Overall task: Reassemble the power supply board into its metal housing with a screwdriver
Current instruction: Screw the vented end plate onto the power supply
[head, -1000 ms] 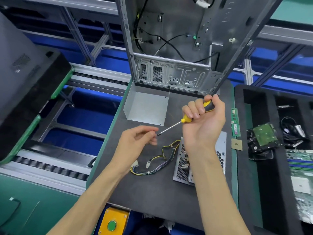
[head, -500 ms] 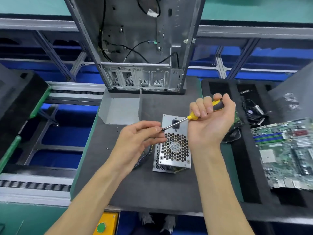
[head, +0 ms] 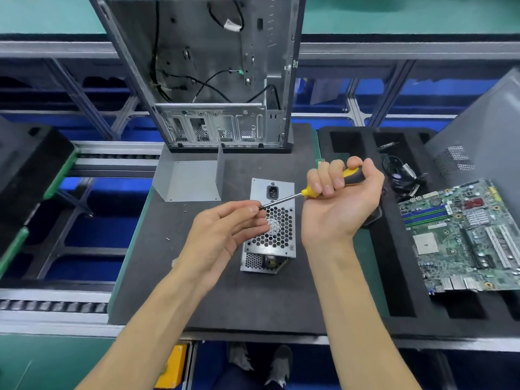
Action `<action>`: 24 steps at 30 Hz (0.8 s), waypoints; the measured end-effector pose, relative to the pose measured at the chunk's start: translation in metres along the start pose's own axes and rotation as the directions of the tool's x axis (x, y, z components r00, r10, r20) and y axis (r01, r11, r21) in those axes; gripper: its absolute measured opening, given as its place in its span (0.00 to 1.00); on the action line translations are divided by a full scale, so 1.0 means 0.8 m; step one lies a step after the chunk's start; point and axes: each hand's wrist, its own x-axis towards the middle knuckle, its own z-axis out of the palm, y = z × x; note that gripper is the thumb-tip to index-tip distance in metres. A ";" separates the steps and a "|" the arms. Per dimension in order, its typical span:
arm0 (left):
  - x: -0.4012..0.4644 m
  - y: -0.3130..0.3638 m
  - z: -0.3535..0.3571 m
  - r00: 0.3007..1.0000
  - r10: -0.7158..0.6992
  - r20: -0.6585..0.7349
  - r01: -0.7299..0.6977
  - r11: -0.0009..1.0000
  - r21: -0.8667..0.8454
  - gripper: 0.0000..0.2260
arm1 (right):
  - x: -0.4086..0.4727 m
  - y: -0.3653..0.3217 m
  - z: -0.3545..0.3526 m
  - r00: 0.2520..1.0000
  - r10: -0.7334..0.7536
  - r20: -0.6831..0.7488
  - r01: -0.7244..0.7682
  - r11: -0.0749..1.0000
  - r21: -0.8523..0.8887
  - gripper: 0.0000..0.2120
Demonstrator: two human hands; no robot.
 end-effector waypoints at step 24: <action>-0.027 -0.063 -0.042 0.979 -0.117 -0.166 0.130 0.989 0.073 0.13 | -0.039 0.031 -0.006 0.892 0.125 0.434 0.033 0.940 -0.339 0.18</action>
